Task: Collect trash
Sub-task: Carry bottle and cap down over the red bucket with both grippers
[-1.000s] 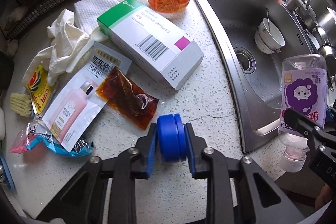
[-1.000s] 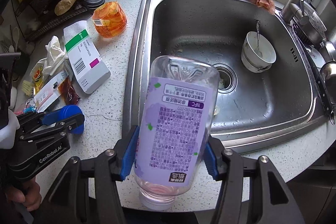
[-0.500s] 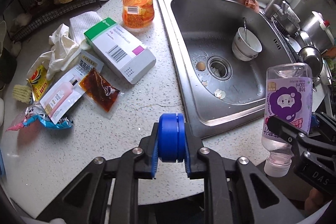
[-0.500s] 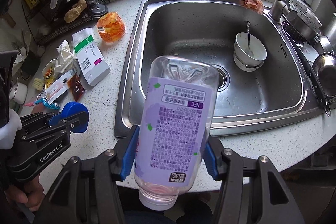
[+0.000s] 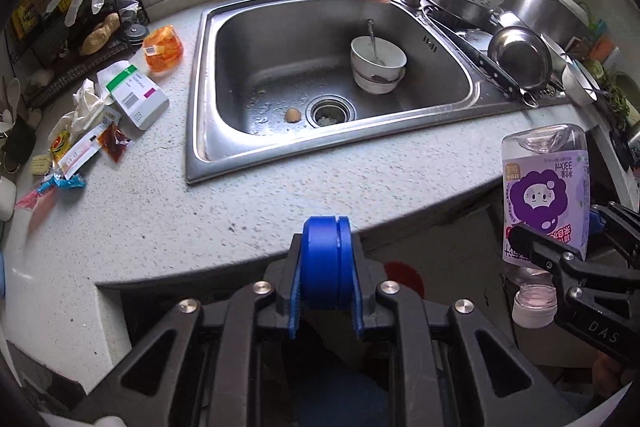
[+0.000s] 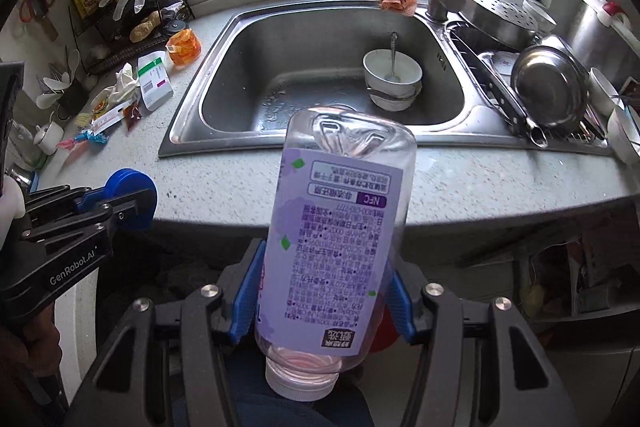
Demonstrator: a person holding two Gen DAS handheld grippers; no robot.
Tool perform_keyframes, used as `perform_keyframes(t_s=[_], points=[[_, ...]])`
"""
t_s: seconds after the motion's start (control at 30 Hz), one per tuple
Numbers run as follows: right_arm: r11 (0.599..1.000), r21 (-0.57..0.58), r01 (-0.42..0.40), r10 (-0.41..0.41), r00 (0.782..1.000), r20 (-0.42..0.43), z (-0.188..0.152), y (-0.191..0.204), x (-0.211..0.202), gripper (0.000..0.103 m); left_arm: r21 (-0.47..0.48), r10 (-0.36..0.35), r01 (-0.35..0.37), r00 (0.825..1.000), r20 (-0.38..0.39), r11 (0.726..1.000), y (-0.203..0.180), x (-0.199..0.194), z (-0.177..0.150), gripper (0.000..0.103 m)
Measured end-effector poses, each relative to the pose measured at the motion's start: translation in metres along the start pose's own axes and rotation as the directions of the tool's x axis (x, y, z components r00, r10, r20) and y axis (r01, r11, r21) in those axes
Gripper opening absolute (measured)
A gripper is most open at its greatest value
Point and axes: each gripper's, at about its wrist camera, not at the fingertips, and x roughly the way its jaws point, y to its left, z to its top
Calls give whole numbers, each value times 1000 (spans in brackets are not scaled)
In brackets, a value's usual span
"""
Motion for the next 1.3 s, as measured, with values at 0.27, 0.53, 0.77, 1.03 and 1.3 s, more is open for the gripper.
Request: perform_keyframes(t_s=[0.27,0.53,0.77,1.03,1.3], points=[[996,81,48,-43,997,-60,-59,-65,-12,53,72,-54,59,997,-59,996,-79,19,-36,18],[986,161,37,-12,988,-152,-114,-94,45,53,141,-55,78,985,-163,987,-113,101,-79,18],[977,213,17,29,977,-211,-170,-106,146,53,182,-34,71,980,-198,981,-116,201,-124,18],[974,227,-17,84,954,-289,-228,-108,279,52,225,-28,80,973,-228,971,-98,331,-174,18],[972,235,4,74,945,-320,-272,-95,392,52,201,11,45,962,-271,979,-82,427,-216,18]])
